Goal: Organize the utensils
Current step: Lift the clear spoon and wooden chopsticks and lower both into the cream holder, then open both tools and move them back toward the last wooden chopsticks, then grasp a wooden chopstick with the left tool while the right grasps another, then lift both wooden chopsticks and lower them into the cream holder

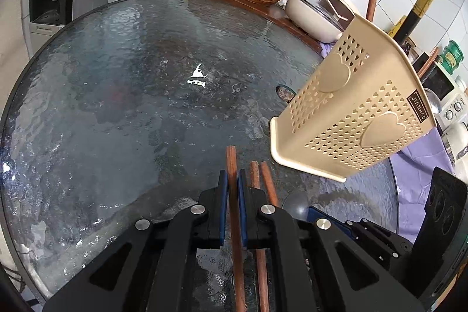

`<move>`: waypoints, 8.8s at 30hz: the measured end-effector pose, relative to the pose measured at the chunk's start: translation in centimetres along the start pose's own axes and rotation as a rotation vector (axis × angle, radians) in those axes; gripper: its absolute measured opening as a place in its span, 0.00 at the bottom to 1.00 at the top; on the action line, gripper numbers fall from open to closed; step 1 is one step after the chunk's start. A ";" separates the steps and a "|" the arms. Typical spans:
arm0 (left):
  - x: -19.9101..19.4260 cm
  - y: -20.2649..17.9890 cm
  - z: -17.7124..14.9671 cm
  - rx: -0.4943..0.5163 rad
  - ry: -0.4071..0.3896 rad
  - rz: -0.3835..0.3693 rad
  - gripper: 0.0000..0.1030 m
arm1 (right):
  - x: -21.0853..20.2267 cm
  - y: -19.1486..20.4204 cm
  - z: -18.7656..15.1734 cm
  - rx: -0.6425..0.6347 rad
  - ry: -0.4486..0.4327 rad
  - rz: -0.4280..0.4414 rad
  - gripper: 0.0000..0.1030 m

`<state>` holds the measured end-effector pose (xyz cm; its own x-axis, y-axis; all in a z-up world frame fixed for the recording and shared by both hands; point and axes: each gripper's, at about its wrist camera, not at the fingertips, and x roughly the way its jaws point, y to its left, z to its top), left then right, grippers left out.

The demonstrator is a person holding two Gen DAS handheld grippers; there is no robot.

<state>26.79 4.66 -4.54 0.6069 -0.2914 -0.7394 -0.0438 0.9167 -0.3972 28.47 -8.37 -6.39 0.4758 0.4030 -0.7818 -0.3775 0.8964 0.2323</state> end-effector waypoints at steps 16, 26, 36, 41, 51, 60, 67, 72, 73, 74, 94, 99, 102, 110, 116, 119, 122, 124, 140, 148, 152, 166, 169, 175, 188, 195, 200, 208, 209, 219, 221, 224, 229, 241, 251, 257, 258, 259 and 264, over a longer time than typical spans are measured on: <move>-1.0 -0.2 0.2 0.021 -0.022 0.008 0.07 | 0.8 2.3 0.9 -0.074 -0.035 -0.060 0.36; -7.0 -3.4 0.3 0.144 -0.135 -0.060 0.07 | -7.3 0.5 1.4 -0.083 -0.286 0.075 0.36; -13.3 -7.0 -0.8 0.261 -0.223 -0.157 0.07 | -13.0 -0.8 0.4 -0.124 -0.383 0.120 0.36; -15.3 -7.9 -0.5 0.289 -0.257 -0.191 0.07 | -14.9 -1.1 0.5 -0.149 -0.410 0.113 0.36; -17.0 -9.4 0.0 0.339 -0.275 -0.241 0.07 | -17.6 -1.8 1.2 -0.171 -0.426 0.112 0.36; -19.6 -11.3 2.1 0.402 -0.320 -0.291 0.07 | -20.0 -2.4 2.6 -0.200 -0.464 0.074 0.36; -23.0 -13.7 6.4 0.423 -0.426 -0.312 0.07 | -23.7 -2.2 6.2 -0.253 -0.547 0.015 0.36; -25.6 -15.6 10.8 0.383 -0.548 -0.290 0.07 | -26.6 -2.5 10.3 -0.252 -0.639 -0.099 0.36; -25.8 -15.8 11.3 0.377 -0.567 -0.276 0.07 | -27.0 -2.6 11.2 -0.252 -0.658 -0.128 0.36; -25.7 -16.2 11.9 0.369 -0.584 -0.265 0.07 | -27.2 -2.7 11.8 -0.252 -0.668 -0.150 0.36; -10.8 -16.3 8.6 0.373 -0.401 -0.061 0.07 | -15.0 -3.9 8.8 -0.277 -0.496 -0.244 0.36; -9.2 -15.4 7.9 0.367 -0.363 -0.051 0.07 | -13.7 -4.3 7.5 -0.260 -0.476 -0.228 0.36; -9.0 -15.2 7.8 0.370 -0.347 -0.051 0.07 | -13.3 -4.4 7.3 -0.260 -0.478 -0.232 0.36; -12.0 -14.5 6.9 0.347 -0.423 -0.065 0.44 | -13.7 -4.4 6.5 -0.251 -0.516 -0.230 0.53; -15.7 -13.0 5.3 0.312 -0.531 -0.016 0.75 | -15.9 -4.0 5.0 -0.271 -0.583 -0.269 0.65; -17.1 -11.7 4.0 0.283 -0.553 -0.018 0.84 | -17.2 -3.8 4.0 -0.252 -0.613 -0.262 0.74; -17.6 -10.8 2.6 0.290 -0.554 0.019 0.90 | -18.2 -3.3 3.0 -0.245 -0.630 -0.236 0.76; -17.6 -10.2 1.8 0.278 -0.549 0.043 0.91 | -18.7 -2.8 2.1 -0.242 -0.634 -0.215 0.80; -10.7 -4.4 -4.5 0.224 -0.240 0.142 0.74 | -13.1 -1.5 -3.3 -0.189 -0.435 -0.118 0.81; -5.4 -3.9 -6.8 0.241 -0.055 0.141 0.44 | -11.0 -3.3 -3.7 -0.124 -0.352 -0.126 0.81; -3.9 -3.9 -7.0 0.245 -0.016 0.138 0.40 | -10.1 -3.7 -3.9 -0.114 -0.324 -0.123 0.81; -0.7 -5.0 -4.9 0.284 0.014 0.189 0.16 | -8.7 -4.0 -3.3 -0.109 -0.272 -0.116 0.81; 0.0 -4.9 -3.9 0.293 0.019 0.202 0.09 | -8.1 -3.8 -3.0 -0.107 -0.253 -0.114 0.81; -0.1 -3.6 -3.0 0.284 0.024 0.201 0.07 | -6.4 -3.1 -2.4 -0.110 -0.188 -0.075 0.80; -1.5 -0.6 -2.6 0.230 0.028 0.204 0.07 | 0.5 1.3 -0.1 -0.197 0.025 -0.041 0.53; -1.4 -0.5 -2.6 0.218 0.032 0.189 0.07 | 1.9 2.4 1.3 -0.226 0.030 -0.083 0.37; -1.0 -0.4 -1.9 0.209 0.036 0.186 0.07 | 2.8 3.3 1.9 -0.252 0.032 -0.086 0.28; -0.8 -0.8 -2.0 0.252 0.036 0.198 0.07 | 2.8 3.4 1.9 -0.296 0.022 -0.075 0.10; -0.8 -0.9 -2.0 0.257 0.036 0.204 0.07 | 2.8 3.4 1.9 -0.300 0.024 -0.075 0.09; -0.8 -1.5 -2.4 0.252 0.026 0.223 0.06 | 2.2 2.8 1.4 -0.315 0.029 -0.058 0.09; -0.8 -1.5 -2.4 0.247 0.022 0.224 0.06 | 2.1 2.6 1.4 -0.306 0.028 -0.046 0.07; -0.9 -1.7 -2.5 0.237 0.018 0.209 0.06 | 1.7 2.3 1.0 -0.303 0.012 -0.037 0.07; -1.9 -2.1 -2.3 0.234 -0.019 0.190 0.06 | 0.0 2.0 0.8 -0.296 -0.033 -0.013 0.07; -6.3 -4.5 -1.8 0.244 -0.114 0.104 0.06 | -6.1 0.0 0.5 -0.244 -0.171 0.072 0.07; -11.3 -8.0 -1.4 0.298 -0.223 0.011 0.06 | -14.0 -2.3 0.7 -0.159 -0.340 0.186 0.07; -13.2 -9.8 -1.4 0.339 -0.265 -0.042 0.06 | -17.6 -3.3 0.6 -0.141 -0.402 0.199 0.07; -13.5 -10.0 -1.4 0.342 -0.269 -0.053 0.06 | -18.1 -3.5 0.5 -0.138 -0.409 0.200 0.07; -13.7 -10.1 -1.3 0.345 -0.271 -0.063 0.06 | -18.3 -3.7 0.3 -0.135 -0.414 0.203 0.07; -14.7 -10.8 -1.5 0.366 -0.285 -0.088 0.06 | -19.7 -3.9 0.1 -0.135 -0.438 0.215 0.07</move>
<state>17.14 -1.40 9.80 0.7916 -0.3328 -0.5125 0.2692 0.9428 -0.1965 20.66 -19.76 8.14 0.6538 0.6413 -0.4016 -0.5890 0.7645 0.2618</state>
